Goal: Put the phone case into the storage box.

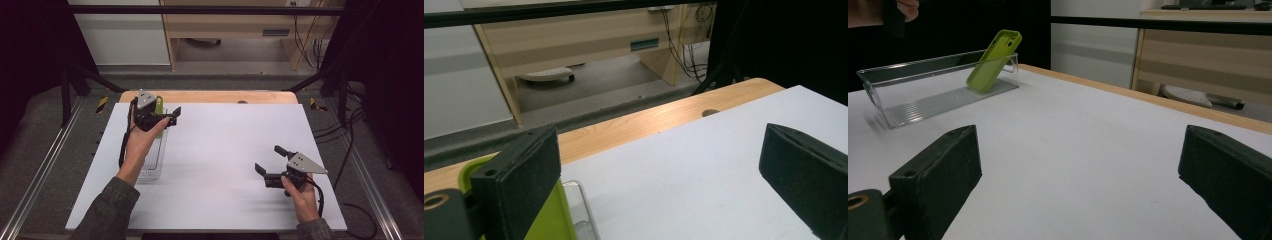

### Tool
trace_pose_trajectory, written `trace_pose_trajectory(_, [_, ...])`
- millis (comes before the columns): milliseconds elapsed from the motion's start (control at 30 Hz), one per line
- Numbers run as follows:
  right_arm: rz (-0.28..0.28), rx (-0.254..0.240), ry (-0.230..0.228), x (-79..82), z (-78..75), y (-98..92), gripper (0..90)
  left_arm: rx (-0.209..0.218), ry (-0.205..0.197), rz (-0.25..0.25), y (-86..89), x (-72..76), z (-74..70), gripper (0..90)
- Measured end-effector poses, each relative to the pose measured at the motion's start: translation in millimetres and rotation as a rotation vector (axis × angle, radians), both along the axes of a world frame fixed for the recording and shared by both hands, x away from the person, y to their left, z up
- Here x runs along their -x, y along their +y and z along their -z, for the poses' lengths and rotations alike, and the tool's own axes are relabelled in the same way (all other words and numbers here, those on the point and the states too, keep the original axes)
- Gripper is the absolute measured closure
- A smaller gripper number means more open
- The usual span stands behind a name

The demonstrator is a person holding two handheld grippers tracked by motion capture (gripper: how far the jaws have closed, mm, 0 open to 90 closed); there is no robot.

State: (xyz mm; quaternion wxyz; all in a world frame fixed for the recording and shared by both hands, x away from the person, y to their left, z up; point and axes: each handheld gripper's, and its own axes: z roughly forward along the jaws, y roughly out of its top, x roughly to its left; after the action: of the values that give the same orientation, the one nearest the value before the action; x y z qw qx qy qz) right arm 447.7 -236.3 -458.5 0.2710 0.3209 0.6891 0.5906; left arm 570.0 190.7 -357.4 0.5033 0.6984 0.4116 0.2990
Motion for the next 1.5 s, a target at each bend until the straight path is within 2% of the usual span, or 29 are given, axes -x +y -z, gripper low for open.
trace_pose_trajectory(533, [-0.001, 0.005, 0.002, 0.5, -0.1, 0.4, 3.6, 0.011, -0.017, 0.056, -8.0, 14.0, 0.4, 2.8])
trace_pose_trajectory(633, [-0.001, 0.005, 0.001, 0.4, 0.0, 0.5, 3.6, 0.013, -0.035, 0.051, -8.2, 17.3, 0.2, 3.0])
trace_pose_trajectory(967, [-0.001, 0.007, 0.003, 0.5, 0.2, 0.6, 3.6, 0.027, -0.044, 0.072, -9.1, 26.9, -2.4, 2.8])
trace_pose_trajectory(1333, [-0.001, 0.006, 0.002, 0.7, 0.1, 0.7, 3.7, 0.057, -0.061, 0.102, -6.9, 46.4, -2.0, 2.5])
trace_pose_trajectory(1500, [-0.002, 0.008, 0.001, 0.6, 0.2, 0.9, 3.7, 0.057, -0.065, 0.114, -4.7, 54.8, -2.6, 2.5])
